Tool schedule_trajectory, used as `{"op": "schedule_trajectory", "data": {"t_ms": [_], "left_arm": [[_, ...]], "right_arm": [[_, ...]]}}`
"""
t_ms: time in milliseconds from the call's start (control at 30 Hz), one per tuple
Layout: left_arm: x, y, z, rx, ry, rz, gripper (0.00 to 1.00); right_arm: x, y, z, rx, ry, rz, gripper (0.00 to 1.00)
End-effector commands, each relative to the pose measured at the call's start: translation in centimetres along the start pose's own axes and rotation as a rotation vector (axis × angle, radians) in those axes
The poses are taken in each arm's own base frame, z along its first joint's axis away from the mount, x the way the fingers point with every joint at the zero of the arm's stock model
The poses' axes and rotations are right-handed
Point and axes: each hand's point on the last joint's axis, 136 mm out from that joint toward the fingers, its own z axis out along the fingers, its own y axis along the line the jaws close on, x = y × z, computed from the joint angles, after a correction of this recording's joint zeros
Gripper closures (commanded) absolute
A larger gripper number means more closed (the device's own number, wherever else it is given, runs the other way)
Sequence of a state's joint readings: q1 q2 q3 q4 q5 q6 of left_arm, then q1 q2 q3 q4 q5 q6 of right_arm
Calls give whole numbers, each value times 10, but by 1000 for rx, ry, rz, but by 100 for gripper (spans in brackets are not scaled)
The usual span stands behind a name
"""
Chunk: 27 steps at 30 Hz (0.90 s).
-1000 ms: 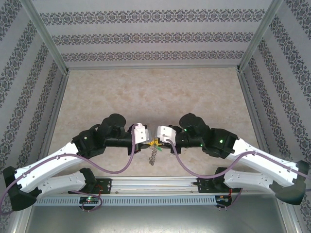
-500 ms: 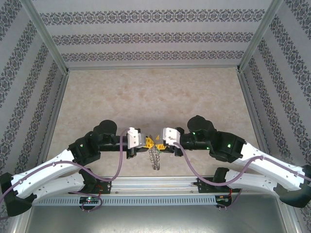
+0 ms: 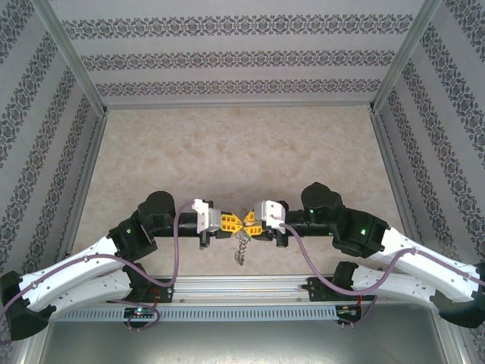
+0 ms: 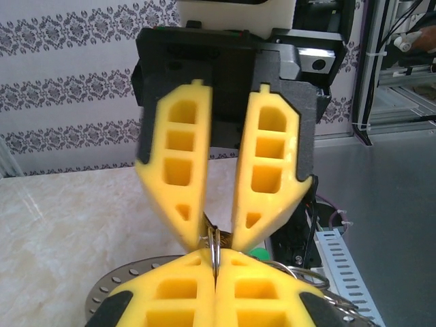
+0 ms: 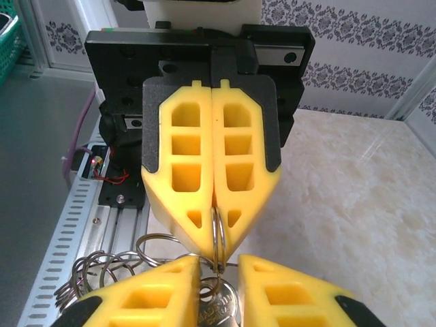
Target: Put the keys on the keyring
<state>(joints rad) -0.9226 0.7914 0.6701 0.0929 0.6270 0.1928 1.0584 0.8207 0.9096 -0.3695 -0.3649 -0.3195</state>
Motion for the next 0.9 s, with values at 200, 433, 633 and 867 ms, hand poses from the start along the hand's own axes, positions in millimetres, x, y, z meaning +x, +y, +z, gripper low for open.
{"op": "schedule_trajectory", "data": {"t_ms": [200, 433, 633, 867], "left_arm": [[5, 10, 2, -34, 145, 15, 97], [40, 20, -1, -51, 398, 5, 90], [44, 19, -3, -52, 426, -6, 89], [45, 16, -2, -31, 421, -13, 100]], "right_arm": [[10, -6, 2, 32, 78, -20, 100], [21, -15, 11, 50, 205, -58, 100], [22, -22, 15, 70, 227, -70, 100], [22, -23, 17, 76, 242, -89, 100]]}}
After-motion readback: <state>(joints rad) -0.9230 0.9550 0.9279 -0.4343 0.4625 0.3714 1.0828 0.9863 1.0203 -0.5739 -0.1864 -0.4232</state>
